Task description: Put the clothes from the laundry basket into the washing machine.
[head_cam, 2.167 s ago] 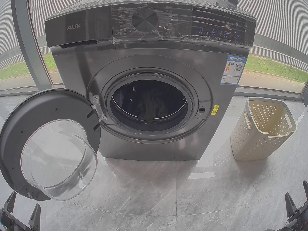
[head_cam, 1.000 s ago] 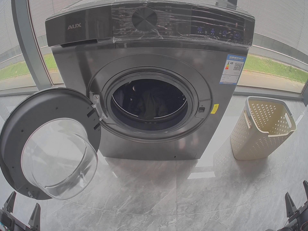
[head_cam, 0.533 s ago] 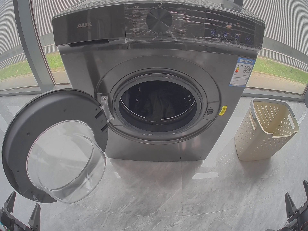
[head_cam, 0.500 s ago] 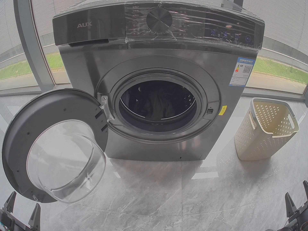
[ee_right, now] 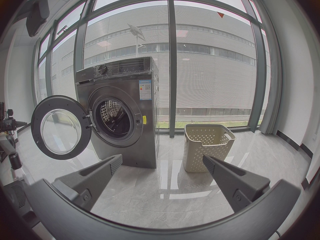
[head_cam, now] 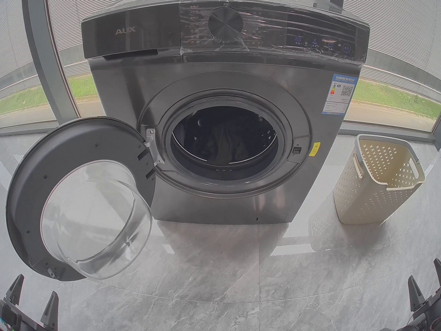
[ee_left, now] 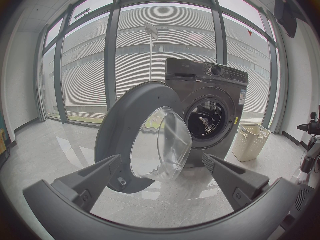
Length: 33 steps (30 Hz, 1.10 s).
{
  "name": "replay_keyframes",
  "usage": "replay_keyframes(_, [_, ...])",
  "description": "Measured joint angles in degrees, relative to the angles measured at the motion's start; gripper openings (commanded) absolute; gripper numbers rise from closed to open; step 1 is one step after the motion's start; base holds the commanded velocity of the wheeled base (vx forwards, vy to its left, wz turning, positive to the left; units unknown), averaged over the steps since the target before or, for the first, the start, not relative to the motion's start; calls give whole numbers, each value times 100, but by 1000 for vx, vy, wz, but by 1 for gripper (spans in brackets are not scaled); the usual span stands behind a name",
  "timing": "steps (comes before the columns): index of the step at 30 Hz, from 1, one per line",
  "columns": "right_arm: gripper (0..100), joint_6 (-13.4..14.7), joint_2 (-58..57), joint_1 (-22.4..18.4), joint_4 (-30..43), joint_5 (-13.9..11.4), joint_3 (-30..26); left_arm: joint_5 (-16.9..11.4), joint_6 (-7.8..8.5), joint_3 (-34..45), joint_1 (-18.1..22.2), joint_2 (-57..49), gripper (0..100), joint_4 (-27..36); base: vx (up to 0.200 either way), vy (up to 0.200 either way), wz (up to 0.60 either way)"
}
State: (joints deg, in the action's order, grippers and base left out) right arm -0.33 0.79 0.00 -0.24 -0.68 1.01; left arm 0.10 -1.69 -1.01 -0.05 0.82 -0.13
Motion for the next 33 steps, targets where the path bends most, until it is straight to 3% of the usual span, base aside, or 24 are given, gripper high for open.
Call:
replay_keyframes(11, [100, 0, 2, 0, 0, 0, 0, 1, 11, 0, -5, 2, 100, -2, 0, 200, 0])
replay_keyframes(17, [100, 1, 5, 0, 0, 0, 0, -2, 4, 0, -5, 4, 100, -2, 0, 0, 0])
replay_keyframes(23, [100, 1, 5, -2, 0, 0, 0, 0, -5, 0, -5, 4, 100, -2, -200, 0, 0])
replay_keyframes(33, [100, 0, 6, 0, 2, 2, 0, 4, -5, 0, -5, 9, 100, -2, 0, 0, 0])
